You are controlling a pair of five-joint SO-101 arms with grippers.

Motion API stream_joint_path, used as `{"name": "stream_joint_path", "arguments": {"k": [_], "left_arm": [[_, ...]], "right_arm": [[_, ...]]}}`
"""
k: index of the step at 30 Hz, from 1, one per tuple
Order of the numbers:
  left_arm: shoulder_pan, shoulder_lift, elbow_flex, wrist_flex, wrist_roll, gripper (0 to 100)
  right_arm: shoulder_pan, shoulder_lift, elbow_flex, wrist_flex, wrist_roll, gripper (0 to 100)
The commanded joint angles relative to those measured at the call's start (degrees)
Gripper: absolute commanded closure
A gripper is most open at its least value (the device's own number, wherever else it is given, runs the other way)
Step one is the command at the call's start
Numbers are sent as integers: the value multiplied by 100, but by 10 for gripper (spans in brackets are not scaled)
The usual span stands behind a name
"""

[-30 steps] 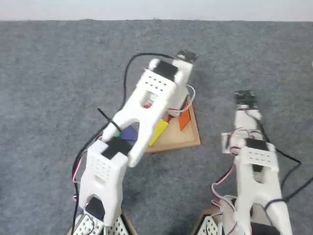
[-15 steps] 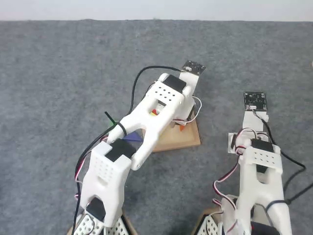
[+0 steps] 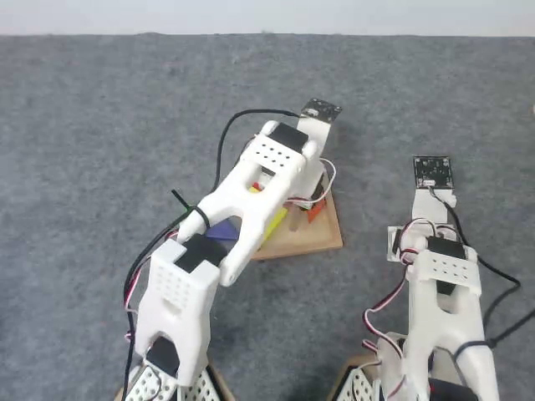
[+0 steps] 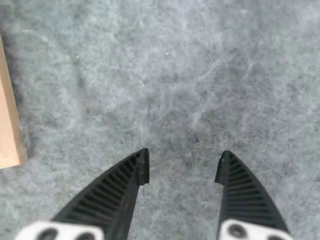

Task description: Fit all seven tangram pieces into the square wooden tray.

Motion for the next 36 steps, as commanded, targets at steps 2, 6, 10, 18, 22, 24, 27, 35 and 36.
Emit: {"name": "stream_joint_path", "arguments": {"k": [2,6,10,18,22,24,27,35,36], "left_arm": [[-211,-387,-31,-97,-220,888],[-299,-387,-31,-62,-273,888],[-299,-387,-22,-62,-273,888],[-229,-484,4,440,-413,888],[-237,-835,127,721,-527,888],[-229,-1081,303,712,-615,888],[-193,-1345,690,633,-809,888],[-237,-2796,3486,-1925,-2356,889],[-246,-3147,3916,-2347,-2435,889]], "right_arm": [[-92,-163,-246,22,62,764],[-92,-163,-246,22,62,764],[-92,-163,-246,22,62,764],[-92,-163,-246,22,62,764],[-92,-163,-246,22,53,764],[-92,-163,-246,22,53,764],[-92,-163,-246,22,53,764],[-92,-163,-246,22,70,764],[-92,-163,-246,22,70,764]]}}
